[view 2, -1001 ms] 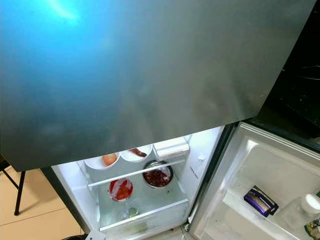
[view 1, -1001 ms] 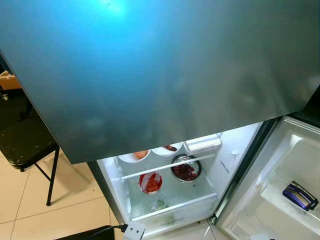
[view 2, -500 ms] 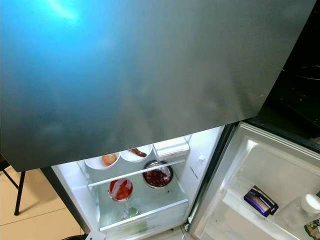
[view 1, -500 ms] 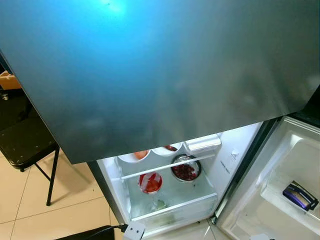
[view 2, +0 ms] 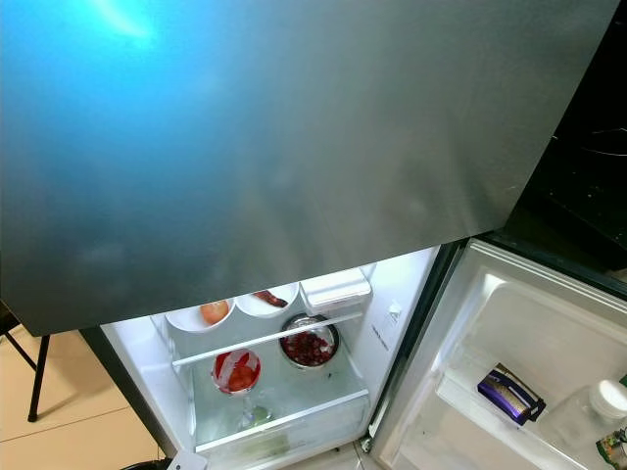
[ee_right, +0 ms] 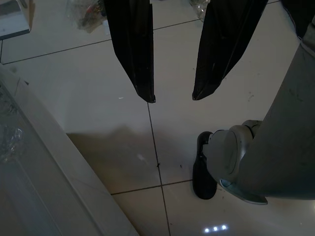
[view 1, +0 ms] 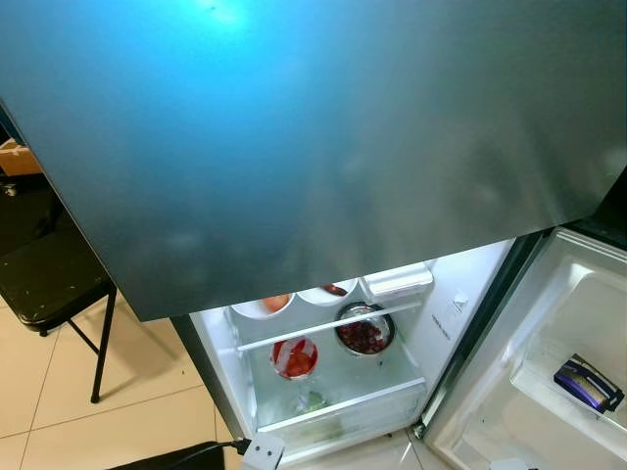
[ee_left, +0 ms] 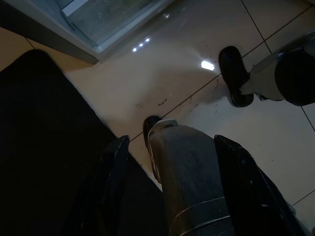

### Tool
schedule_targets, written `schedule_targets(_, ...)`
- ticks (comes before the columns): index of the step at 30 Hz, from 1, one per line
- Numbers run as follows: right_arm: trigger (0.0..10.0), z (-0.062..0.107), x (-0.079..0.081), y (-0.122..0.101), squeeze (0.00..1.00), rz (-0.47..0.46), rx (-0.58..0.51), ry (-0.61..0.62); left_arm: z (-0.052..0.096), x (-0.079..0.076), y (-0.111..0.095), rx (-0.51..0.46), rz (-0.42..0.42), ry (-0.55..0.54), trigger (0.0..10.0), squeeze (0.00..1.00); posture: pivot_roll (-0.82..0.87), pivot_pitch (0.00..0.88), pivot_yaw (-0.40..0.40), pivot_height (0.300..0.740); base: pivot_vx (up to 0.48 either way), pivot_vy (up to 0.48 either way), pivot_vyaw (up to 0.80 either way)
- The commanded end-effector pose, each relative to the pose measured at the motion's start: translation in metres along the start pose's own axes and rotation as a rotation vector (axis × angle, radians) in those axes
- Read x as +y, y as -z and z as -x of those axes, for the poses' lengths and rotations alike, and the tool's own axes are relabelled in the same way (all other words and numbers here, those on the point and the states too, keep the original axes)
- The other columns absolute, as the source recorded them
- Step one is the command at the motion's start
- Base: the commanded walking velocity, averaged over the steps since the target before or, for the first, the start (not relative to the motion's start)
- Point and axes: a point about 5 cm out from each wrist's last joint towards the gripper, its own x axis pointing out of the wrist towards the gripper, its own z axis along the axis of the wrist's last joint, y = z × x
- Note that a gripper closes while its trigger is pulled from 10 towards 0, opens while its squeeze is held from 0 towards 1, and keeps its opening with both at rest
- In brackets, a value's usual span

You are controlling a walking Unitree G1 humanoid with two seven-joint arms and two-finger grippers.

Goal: Restocking fridge

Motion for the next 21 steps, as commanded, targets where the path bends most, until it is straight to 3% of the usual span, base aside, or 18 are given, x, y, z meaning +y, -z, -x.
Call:
schedule_targets(1,10.0,0.0000,0.0015,0.0019,0.00,0.003,0.007,-0.006,0.0001,-0.0007,0.0025,0.015,0.003,0.001,10.0,0.00,-0.01,0.000,-0.049,0.740,0.000,0.000,0.00)
schedule_targets(21,10.0,0.0001,-0.0003,0.0008,0.00,0.003,0.006,-0.003,-0.0006,-0.0039,0.0026,0.015,0.005,0.009,10.0,0.00,-0.01,0.000,-0.051,0.740,0.000,0.000,0.00)
